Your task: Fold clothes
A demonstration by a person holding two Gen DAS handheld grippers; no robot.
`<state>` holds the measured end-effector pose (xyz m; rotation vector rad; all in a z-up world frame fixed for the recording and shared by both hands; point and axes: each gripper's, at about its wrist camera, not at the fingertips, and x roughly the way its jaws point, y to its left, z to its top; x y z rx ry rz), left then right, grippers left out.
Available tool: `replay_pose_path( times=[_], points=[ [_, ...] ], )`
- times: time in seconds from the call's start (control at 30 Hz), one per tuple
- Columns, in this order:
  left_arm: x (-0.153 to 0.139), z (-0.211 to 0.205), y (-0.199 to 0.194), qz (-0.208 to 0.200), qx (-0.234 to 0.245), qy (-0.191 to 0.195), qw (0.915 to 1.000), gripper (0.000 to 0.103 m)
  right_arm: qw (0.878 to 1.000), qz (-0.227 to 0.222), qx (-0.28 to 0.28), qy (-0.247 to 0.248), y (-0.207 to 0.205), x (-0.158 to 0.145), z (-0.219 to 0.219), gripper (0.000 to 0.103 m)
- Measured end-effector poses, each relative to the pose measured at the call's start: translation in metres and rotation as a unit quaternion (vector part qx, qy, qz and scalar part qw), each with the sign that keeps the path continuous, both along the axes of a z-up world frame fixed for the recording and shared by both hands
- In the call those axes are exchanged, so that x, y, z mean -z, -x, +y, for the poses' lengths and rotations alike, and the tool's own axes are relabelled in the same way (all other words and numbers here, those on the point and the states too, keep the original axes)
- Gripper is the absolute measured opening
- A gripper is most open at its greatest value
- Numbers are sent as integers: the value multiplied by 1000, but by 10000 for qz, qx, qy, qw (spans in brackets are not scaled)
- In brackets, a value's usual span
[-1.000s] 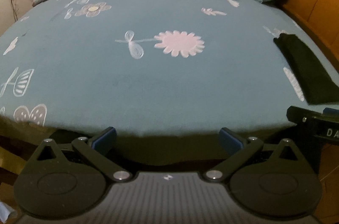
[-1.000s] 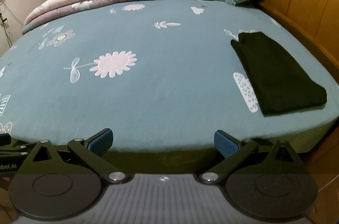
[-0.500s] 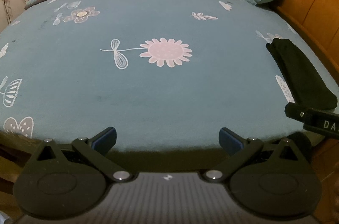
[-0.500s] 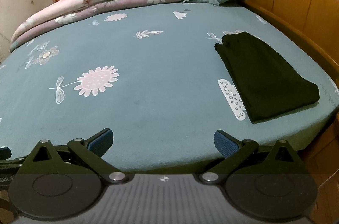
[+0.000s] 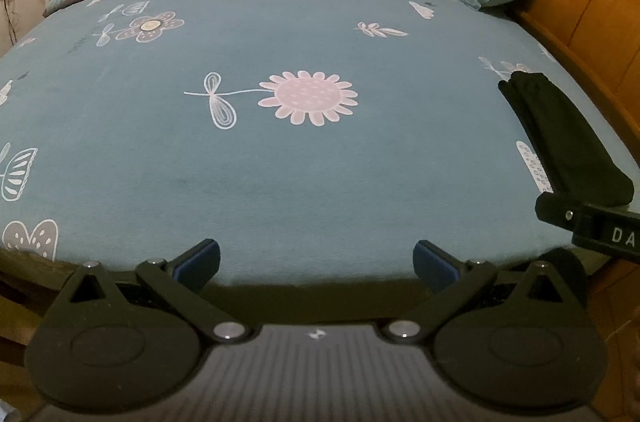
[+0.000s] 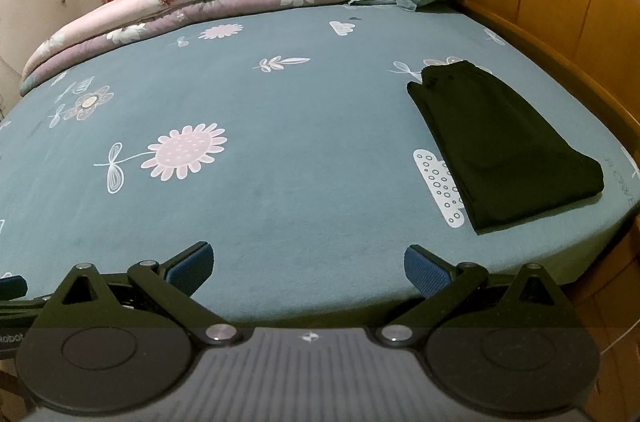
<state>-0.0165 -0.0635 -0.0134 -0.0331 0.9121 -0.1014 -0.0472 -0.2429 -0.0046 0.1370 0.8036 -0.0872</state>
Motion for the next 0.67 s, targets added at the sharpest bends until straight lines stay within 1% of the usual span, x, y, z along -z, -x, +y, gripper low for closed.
replay_pose_path(
  times=[0.3, 0.67],
  points=[
    [1, -1, 0, 35, 3, 4, 10000, 102, 9999, -16, 103, 56, 1, -2, -3, 103],
    [2, 0, 1, -23, -47, -7, 10000, 102, 9998, -17, 40, 179, 2, -1, 1, 103]
  ],
)
